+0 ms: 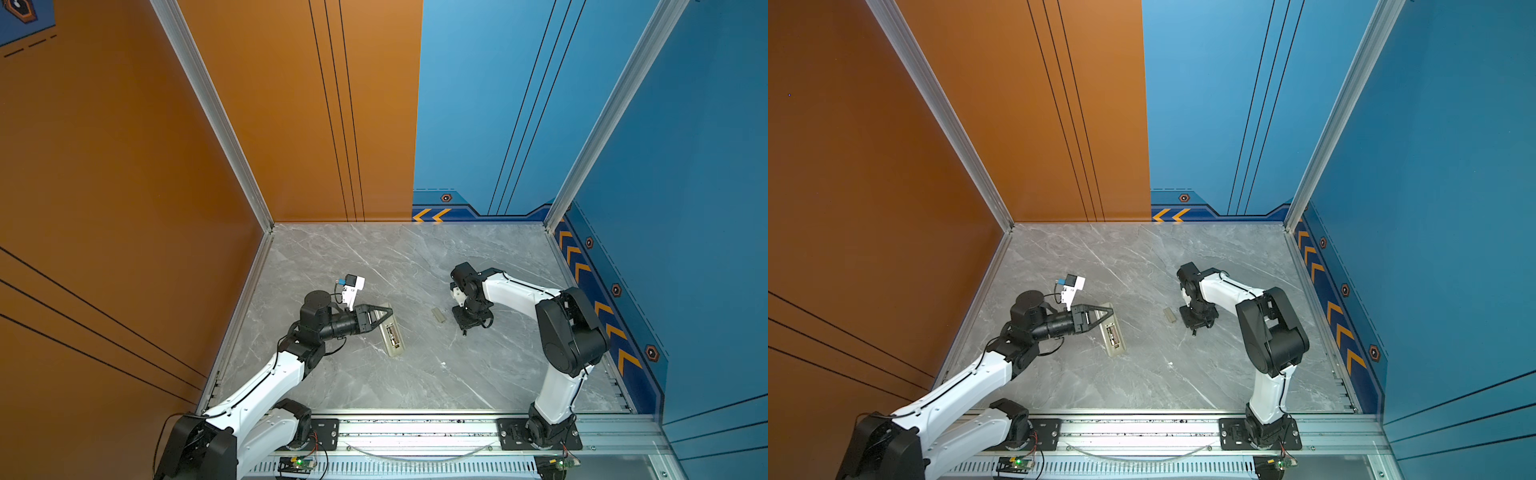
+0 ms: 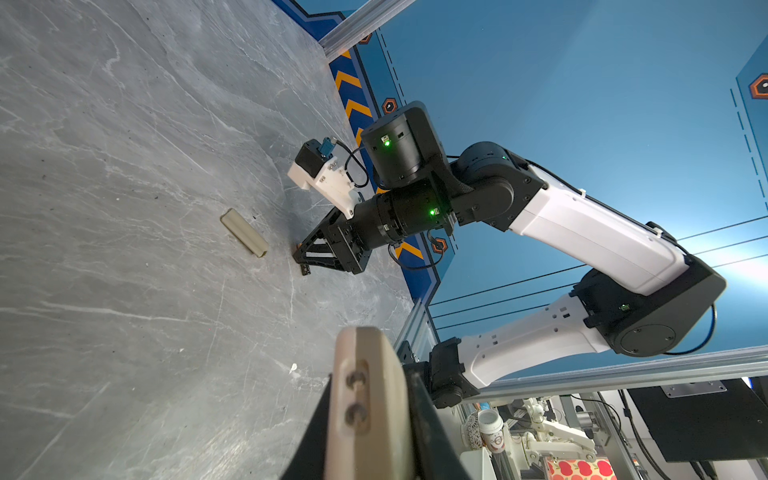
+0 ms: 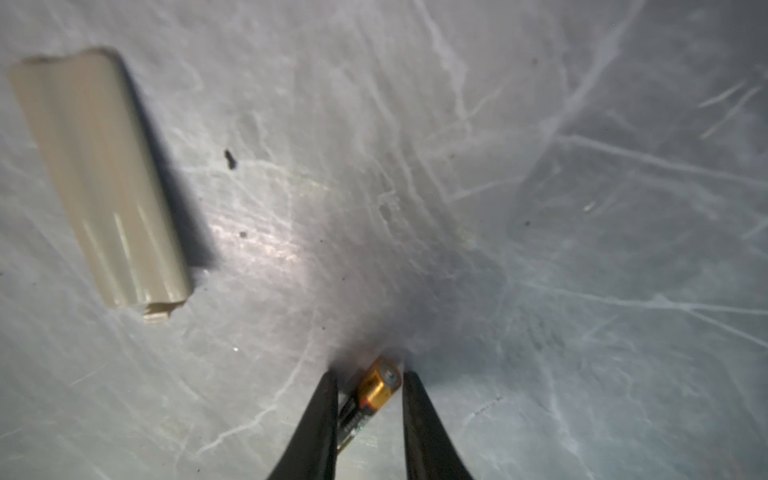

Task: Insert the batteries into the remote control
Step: 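Lower the right gripper and grasp the AA battery upright, then carry the battery with the right gripper toward the remote held by the left gripper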

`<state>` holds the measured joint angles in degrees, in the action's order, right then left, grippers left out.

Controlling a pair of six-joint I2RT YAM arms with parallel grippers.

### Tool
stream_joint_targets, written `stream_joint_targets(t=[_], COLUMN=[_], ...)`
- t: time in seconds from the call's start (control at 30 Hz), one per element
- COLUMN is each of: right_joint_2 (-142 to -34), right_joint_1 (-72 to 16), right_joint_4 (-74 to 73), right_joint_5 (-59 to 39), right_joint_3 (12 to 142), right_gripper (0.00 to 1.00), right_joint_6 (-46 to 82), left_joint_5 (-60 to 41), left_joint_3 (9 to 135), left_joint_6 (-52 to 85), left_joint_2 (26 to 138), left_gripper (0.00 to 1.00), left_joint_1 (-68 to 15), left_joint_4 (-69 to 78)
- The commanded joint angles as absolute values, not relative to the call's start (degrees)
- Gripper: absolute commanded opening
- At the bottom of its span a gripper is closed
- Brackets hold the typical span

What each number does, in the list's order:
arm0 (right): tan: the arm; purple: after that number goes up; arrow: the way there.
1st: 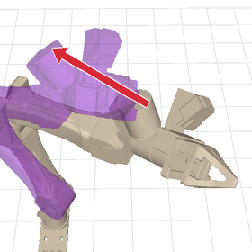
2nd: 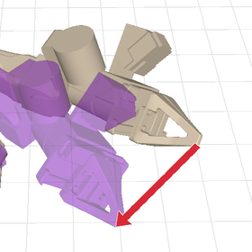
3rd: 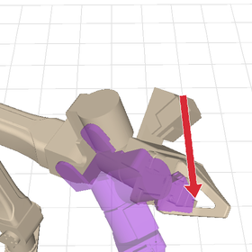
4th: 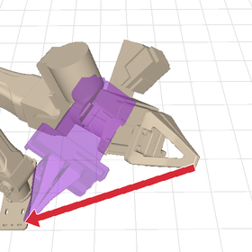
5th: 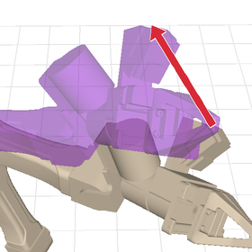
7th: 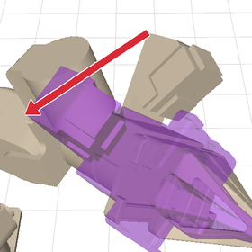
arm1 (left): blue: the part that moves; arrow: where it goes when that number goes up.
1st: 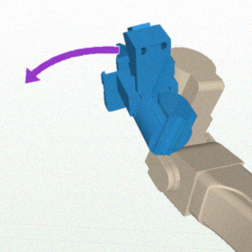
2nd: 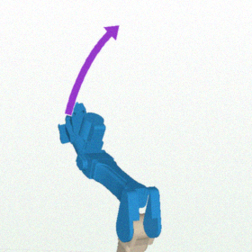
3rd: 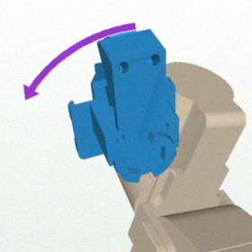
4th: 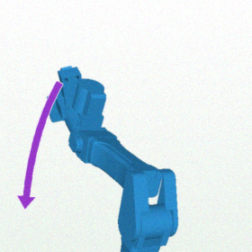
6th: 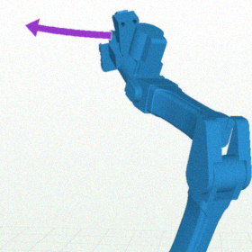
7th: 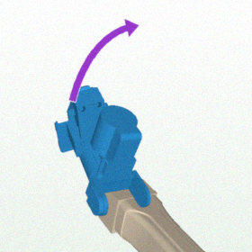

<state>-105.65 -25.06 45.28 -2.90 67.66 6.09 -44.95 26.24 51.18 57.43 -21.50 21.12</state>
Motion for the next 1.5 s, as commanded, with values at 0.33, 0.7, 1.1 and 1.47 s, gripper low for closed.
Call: stream_joint_targets(t=[0.33, 0.7, 1.1, 1.47], right_joint_2=[-108.4, -106.5, -88.4, -71.3], right_joint_1=[-24.5, -24.3, -27.5, -30.1], right_joint_4=[44.8, 44.7, 32.6, 25.3], right_joint_5=[-3.1, -4.4, -8.3, -9.8], right_joint_3=[68.8, 68.5, 57.9, 51.8], right_gripper=[0.15, 0.01, 0.00, 0.00], right_joint_6=[6.0, 5.9, 5.7, 9.5], left_joint_5=[-45.4, -44.8, -42.0, -38.9], left_joint_3=[26.1, 26.1, 27.4, 29.4], left_joint_6=[50.0, 49.6, 46.9, 45.6], left_joint_2=[57.2, 57.0, 58.2, 56.7], left_gripper=[0.00, 0.00, 0.00, 0.00], left_joint_1=[-21.5, -21.7, -23.1, -23.9], left_joint_4=[21.8, 21.5, 19.0, 17.8])
